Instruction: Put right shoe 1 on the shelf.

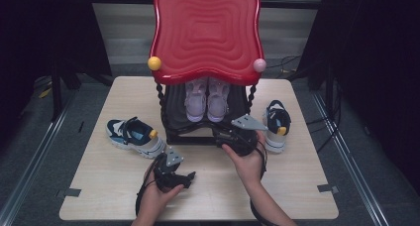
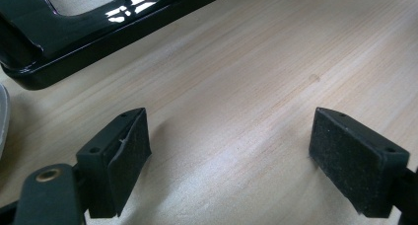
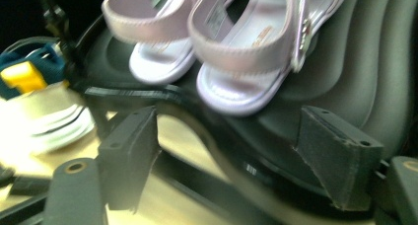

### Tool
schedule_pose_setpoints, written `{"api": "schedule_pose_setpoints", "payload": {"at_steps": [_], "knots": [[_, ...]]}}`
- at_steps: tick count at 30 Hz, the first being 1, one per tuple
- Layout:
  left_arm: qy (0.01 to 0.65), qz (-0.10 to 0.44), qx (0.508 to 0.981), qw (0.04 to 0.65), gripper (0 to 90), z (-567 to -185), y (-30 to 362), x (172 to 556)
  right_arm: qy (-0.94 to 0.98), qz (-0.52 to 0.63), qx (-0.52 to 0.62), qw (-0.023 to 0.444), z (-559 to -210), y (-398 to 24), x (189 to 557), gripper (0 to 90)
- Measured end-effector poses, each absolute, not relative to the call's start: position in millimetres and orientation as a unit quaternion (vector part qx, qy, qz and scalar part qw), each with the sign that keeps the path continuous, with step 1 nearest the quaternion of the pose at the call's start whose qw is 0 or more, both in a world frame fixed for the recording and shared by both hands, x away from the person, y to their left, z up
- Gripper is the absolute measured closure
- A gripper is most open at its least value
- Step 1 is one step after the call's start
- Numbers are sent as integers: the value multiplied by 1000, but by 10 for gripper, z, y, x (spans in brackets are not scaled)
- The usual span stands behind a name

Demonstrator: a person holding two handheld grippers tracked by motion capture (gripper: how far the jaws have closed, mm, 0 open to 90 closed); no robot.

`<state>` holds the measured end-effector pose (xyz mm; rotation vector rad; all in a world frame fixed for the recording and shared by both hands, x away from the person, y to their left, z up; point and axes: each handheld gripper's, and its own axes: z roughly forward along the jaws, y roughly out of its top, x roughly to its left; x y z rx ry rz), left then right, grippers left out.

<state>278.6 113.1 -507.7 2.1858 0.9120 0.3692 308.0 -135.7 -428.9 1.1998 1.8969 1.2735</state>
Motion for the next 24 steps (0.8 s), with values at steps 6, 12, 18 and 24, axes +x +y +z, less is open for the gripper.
{"api": "schedule_pose_setpoints", "payload": {"at_steps": [6, 12, 18, 24], "knots": [[355, 143, 849, 364, 153, -5077, 1131, 2786, 730, 475, 423, 252, -4338, -1447, 2956, 205], [354, 143, 850, 363, 153, -5077, 1131, 2786, 742, 479, 406, 237, -4379, -1511, 2860, 198], [354, 143, 850, 363, 153, -5077, 1131, 2786, 760, 479, 389, 203, -4472, -1566, 2786, 164], [355, 143, 849, 364, 153, -5077, 1131, 2786, 772, 472, 382, 190, -4541, -1615, 2733, 143]]}}
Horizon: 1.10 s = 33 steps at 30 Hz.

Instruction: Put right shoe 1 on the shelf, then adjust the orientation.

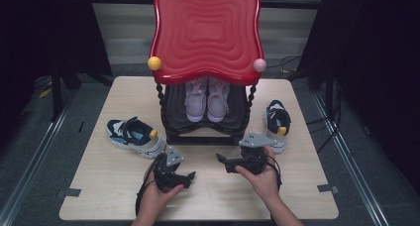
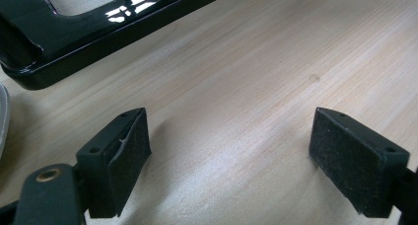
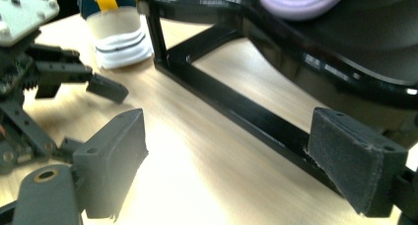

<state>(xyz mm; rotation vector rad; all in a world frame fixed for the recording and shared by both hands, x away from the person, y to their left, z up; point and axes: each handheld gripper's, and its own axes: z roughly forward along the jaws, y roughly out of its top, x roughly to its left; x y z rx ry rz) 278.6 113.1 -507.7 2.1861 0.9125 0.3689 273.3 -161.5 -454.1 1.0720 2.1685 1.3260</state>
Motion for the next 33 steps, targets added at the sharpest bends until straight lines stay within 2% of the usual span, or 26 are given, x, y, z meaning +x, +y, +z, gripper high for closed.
{"api": "schedule_pose_setpoints", "payload": {"at_steps": [20, 33], "knots": [[357, 142, 848, 366, 153, -5080, 1127, 2787, 799, 450, 374, 139, -4834, -1921, 2613, 141], [357, 142, 848, 366, 153, -5080, 1126, 2787, 816, 425, 371, 124, -4988, -2277, 2515, 143]]}}
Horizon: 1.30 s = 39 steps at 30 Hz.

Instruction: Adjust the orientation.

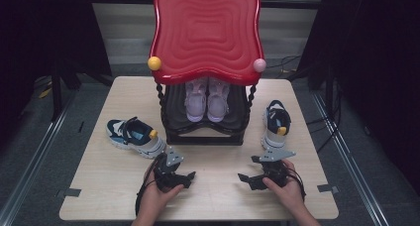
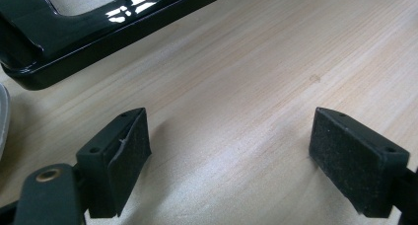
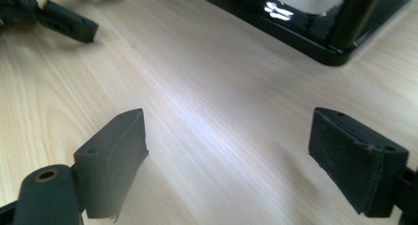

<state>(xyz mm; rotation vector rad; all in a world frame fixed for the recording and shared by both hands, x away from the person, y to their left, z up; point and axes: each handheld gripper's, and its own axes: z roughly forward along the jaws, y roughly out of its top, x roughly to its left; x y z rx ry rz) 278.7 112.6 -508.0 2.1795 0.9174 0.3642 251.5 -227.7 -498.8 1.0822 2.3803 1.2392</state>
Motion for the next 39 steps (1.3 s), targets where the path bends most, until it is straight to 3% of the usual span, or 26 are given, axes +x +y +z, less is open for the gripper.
{"api": "schedule_pose_setpoints", "payload": {"at_steps": [39], "knots": [[355, 145, 849, 362, 164, -5074, 1138, 2793, 851, 371, 345, 135, -5106, -2444, 2475, 132]]}}
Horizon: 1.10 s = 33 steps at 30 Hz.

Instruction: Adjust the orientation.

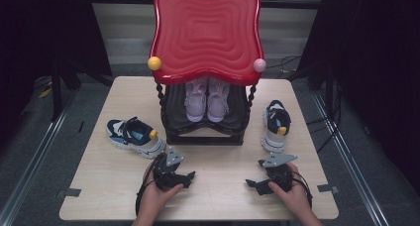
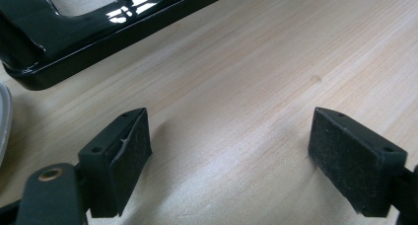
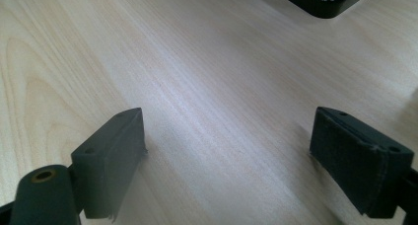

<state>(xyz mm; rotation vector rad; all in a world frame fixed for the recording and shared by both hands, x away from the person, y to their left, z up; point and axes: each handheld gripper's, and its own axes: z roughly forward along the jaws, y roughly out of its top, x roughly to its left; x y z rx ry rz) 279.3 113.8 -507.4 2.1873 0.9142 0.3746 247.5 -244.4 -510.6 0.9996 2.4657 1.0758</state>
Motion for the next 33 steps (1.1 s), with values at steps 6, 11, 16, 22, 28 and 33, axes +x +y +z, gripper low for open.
{"api": "schedule_pose_setpoints", "payload": {"at_steps": [6, 11, 16, 22, 28, 33], "knots": [[361, 151, 852, 348, 170, -5042, 1154, 2801, 851, 371, 345, 136, -5105, -2445, 2475, 132], [366, 140, 856, 339, 177, -5010, 1197, 2799, 851, 371, 346, 136, -5105, -2444, 2474, 132], [360, 132, 865, 325, 180, -4960, 1221, 2789, 851, 371, 346, 136, -5105, -2444, 2474, 132], [361, 126, 864, 327, 180, -4911, 1257, 2789, 851, 371, 346, 136, -5104, -2444, 2474, 132], [358, 121, 865, 330, 180, -4848, 1333, 2790, 851, 371, 346, 136, -5105, -2444, 2474, 132], [365, 125, 859, 335, 180, -4764, 1401, 2792, 851, 371, 346, 136, -5105, -2444, 2474, 132]]}}
